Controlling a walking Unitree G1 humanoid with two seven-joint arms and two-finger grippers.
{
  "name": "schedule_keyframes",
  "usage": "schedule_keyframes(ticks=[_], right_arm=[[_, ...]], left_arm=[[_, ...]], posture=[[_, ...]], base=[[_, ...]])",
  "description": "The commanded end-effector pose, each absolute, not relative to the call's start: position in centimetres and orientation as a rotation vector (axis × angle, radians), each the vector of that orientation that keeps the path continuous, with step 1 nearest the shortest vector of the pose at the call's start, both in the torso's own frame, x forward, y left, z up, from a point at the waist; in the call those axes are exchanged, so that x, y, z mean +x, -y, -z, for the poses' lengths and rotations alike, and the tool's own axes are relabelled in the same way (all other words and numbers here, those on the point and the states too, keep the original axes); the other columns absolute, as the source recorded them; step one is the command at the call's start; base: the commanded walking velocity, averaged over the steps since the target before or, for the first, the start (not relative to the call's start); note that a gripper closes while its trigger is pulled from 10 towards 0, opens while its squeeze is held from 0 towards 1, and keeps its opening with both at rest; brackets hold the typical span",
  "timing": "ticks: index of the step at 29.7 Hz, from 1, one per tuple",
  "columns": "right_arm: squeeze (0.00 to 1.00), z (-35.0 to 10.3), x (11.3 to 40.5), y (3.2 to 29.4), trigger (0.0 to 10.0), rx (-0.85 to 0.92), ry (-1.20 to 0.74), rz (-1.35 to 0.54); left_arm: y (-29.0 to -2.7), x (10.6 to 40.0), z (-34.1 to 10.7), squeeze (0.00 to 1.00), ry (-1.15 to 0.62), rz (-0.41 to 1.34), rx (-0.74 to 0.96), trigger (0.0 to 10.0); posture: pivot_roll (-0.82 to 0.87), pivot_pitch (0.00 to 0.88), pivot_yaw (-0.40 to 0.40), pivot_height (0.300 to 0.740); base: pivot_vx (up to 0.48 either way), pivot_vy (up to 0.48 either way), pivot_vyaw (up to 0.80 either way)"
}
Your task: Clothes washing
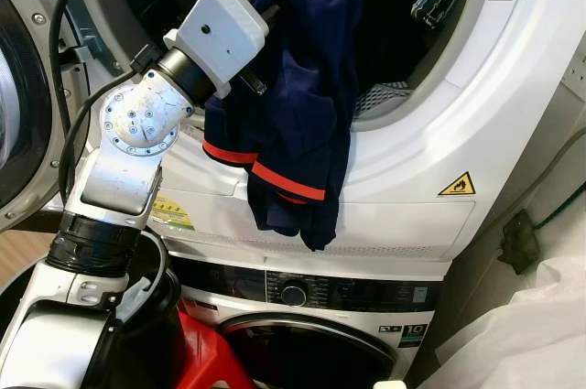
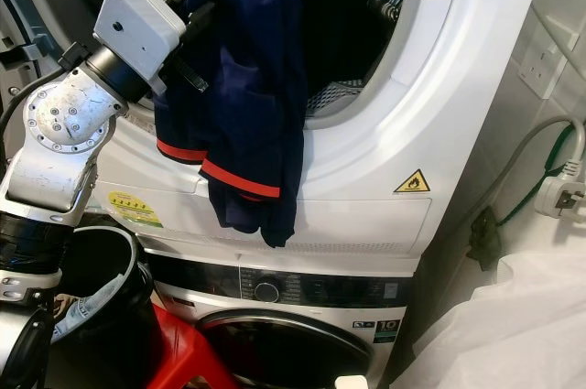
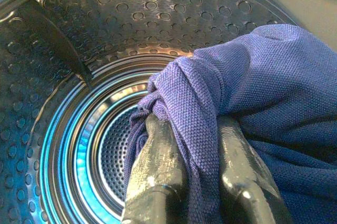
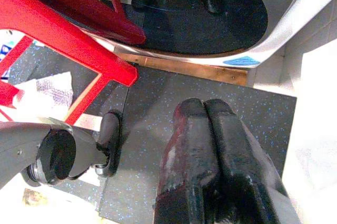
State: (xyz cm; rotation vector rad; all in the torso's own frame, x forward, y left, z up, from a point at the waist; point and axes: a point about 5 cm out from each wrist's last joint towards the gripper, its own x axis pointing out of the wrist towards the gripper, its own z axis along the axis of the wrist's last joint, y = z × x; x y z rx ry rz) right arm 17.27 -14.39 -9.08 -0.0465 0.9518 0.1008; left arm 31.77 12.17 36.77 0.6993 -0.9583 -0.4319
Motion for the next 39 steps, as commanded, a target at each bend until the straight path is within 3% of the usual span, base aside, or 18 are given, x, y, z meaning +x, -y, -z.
schedule_keyframes(ticks=[1,31,39], right_arm=[[0.0,9.18,17.04,14.16,10.0,-0.035,-0.958,-0.1],[0.0,9.17,17.07,13.95,10.0,-0.035,-0.957,-0.104],[0.0,9.21,16.98,13.85,10.0,-0.037,-0.96,-0.111]], left_arm=[[-12.92,31.5,-37.77,0.0,0.987,0.397,0.716,10.0],[-13.41,31.35,-37.43,0.0,0.971,0.398,0.734,10.0],[-13.31,31.25,-37.21,0.0,0.967,0.407,0.735,10.0]], posture=[[0.11,0.0,0.086,0.74],[0.11,0.0,0.088,0.74],[0.11,0.0,0.086,0.74]], base=[[0.0,0.0,0.0],[0.0,0.0,0.0],[0.253,0.0,0.0]])
